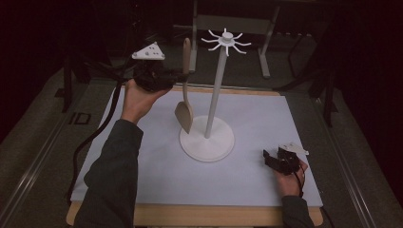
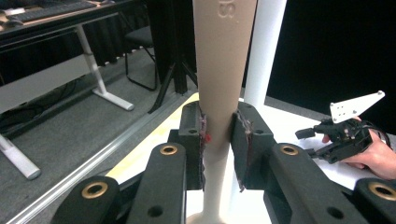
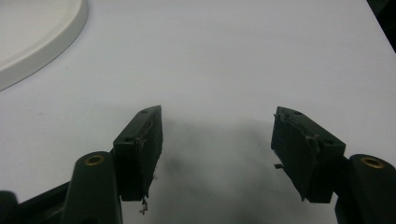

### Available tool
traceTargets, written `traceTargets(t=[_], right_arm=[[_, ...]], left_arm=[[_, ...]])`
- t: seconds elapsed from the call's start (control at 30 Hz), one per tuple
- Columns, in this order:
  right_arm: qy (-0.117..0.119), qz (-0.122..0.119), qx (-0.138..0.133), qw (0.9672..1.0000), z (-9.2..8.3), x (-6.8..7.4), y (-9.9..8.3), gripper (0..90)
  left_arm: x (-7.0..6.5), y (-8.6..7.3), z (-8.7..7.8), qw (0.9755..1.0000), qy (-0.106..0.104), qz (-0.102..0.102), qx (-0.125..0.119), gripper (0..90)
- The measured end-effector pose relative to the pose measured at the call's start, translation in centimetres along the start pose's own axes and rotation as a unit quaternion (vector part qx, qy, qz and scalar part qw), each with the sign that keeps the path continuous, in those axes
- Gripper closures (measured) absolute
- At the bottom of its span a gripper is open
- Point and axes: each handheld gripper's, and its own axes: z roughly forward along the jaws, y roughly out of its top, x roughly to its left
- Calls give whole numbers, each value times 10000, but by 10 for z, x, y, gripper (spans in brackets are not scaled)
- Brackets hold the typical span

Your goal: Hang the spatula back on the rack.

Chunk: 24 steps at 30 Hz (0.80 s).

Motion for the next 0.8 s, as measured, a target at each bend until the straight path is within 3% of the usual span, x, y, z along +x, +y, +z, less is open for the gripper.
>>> traceTargets(t=[0.53, 0.8], right_arm=[[-2, -11, -6, 10000, 0, 0, 0, 336], [2, -2, -9, 10000, 0, 0, 0, 336]], left_arm=[[-4, 16, 13, 9998, -121, 130, 123, 753], [-3, 20, 19, 9997, -95, 87, 191, 752]])
